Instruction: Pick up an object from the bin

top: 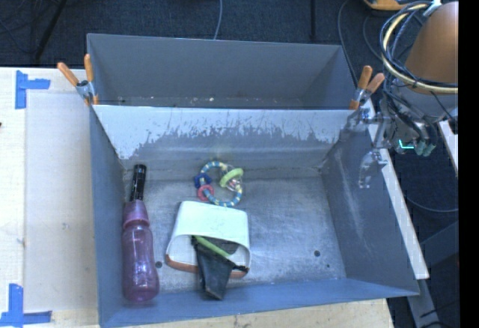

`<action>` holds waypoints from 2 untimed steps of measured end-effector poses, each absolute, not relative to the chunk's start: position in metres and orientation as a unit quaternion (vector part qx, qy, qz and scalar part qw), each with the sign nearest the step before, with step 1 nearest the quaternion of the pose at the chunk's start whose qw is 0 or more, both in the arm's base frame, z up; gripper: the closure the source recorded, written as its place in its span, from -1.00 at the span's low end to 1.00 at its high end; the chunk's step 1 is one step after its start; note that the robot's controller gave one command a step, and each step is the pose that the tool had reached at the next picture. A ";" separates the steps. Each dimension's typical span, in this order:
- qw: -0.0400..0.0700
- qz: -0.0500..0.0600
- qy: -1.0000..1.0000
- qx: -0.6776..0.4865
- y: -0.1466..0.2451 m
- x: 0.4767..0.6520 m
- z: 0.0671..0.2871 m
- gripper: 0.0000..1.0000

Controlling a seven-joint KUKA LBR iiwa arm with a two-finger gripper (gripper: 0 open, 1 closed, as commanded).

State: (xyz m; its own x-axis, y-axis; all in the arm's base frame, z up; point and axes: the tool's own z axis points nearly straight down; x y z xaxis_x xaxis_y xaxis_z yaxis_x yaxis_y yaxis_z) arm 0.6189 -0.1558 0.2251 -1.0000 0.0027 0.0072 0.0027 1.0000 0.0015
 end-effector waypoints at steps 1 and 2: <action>0.000 0.000 -1.000 0.000 -0.155 0.621 0.230 -1.00; 0.000 0.000 -1.000 0.014 -0.147 0.610 0.227 -1.00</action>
Offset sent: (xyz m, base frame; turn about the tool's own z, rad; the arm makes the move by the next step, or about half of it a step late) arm -0.0207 0.0184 0.0001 -0.0701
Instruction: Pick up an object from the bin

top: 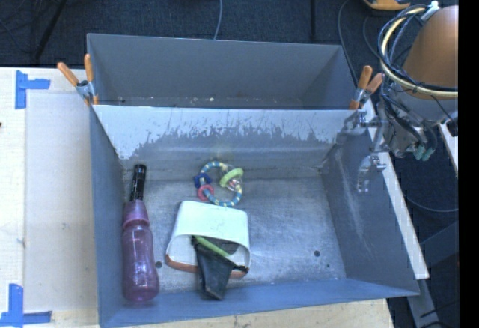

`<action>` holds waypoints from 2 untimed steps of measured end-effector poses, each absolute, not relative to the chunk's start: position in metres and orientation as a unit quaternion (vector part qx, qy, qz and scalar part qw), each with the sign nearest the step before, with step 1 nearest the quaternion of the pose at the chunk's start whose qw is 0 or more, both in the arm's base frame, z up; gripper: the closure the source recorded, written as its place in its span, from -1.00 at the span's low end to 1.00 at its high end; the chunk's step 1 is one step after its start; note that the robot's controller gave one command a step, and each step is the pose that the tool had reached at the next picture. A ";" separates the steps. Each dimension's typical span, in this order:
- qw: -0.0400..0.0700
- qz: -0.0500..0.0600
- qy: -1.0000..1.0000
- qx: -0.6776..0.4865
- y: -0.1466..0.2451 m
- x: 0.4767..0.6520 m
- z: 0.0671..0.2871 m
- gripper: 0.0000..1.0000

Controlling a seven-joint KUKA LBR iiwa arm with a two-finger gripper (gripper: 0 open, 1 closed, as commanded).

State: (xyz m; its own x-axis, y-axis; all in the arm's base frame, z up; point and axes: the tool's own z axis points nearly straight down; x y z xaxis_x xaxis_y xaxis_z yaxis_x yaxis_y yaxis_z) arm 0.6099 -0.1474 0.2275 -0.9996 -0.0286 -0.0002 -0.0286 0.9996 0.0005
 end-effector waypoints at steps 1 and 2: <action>0.000 0.000 1.000 -0.029 -0.132 0.604 0.235 -1.00; 0.000 0.000 0.998 -0.055 -0.111 0.618 0.206 1.00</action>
Offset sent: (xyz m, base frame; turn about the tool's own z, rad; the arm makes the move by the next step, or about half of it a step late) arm 0.0077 0.0359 -0.0209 -0.0824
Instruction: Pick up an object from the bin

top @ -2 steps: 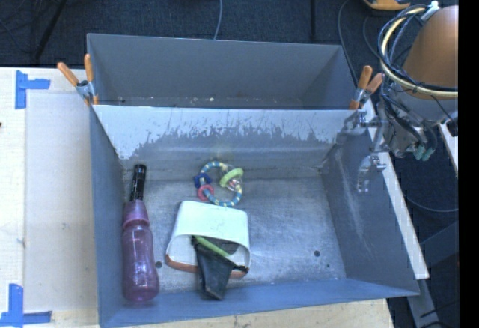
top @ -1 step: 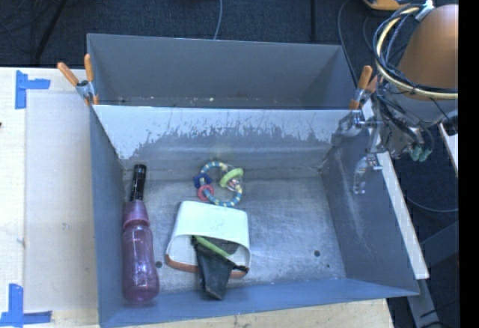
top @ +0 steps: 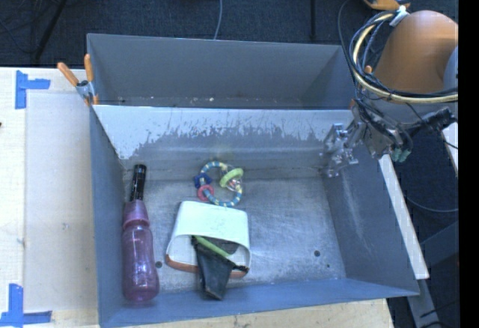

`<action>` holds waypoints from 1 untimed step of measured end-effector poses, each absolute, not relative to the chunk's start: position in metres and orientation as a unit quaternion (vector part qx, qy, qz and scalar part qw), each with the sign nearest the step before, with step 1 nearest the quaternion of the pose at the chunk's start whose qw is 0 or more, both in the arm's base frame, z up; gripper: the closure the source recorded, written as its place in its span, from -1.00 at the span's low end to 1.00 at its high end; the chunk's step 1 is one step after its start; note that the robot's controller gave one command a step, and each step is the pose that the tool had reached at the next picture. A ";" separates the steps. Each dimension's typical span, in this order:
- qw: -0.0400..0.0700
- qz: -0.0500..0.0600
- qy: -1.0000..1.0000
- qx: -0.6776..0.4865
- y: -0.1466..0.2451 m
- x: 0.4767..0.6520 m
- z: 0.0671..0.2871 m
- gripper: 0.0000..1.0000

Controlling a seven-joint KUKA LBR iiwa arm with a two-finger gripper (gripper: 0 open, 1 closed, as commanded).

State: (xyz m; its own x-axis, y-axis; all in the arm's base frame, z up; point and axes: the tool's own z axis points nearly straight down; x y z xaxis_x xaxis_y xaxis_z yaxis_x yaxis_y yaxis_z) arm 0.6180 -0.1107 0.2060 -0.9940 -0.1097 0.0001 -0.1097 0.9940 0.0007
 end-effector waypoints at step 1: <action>0.000 0.000 -0.998 0.056 -0.110 0.618 0.206 1.00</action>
Offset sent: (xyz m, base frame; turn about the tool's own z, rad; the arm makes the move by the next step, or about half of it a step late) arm -0.0108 -0.0034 -0.0370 0.1059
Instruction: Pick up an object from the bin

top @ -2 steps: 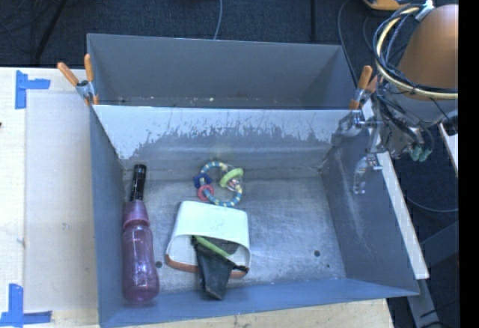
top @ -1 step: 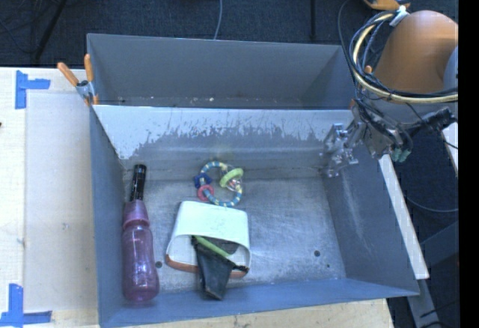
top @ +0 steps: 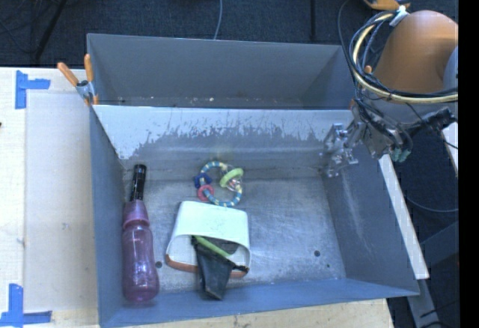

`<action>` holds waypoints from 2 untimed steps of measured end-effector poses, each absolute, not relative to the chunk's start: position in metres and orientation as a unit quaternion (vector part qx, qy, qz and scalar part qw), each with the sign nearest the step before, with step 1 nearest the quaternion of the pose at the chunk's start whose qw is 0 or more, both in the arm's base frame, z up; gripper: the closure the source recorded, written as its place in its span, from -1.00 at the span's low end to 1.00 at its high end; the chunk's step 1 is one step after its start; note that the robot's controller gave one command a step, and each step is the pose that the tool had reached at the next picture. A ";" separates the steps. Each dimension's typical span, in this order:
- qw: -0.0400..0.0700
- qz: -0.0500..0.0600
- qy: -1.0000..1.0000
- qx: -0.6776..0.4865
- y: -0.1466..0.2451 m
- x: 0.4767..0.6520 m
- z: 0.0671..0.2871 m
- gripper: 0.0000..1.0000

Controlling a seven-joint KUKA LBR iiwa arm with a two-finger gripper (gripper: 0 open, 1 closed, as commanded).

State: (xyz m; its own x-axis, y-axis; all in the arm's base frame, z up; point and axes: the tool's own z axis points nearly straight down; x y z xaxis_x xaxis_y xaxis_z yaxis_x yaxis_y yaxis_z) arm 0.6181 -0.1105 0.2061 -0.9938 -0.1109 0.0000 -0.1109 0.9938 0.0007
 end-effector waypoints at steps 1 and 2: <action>-0.001 -0.001 -1.000 0.030 -0.112 0.614 0.189 1.00; 0.000 0.000 -1.000 -0.023 -0.079 0.614 0.180 1.00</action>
Offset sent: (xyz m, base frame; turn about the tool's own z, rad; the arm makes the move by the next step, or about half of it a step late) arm -0.0036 0.0449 -0.0287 0.1736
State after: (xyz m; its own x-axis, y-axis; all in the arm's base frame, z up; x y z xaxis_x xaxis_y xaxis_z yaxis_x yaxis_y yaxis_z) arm 0.6138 -0.0794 0.1800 -0.9990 0.0454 0.0006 0.0454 0.9990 0.0004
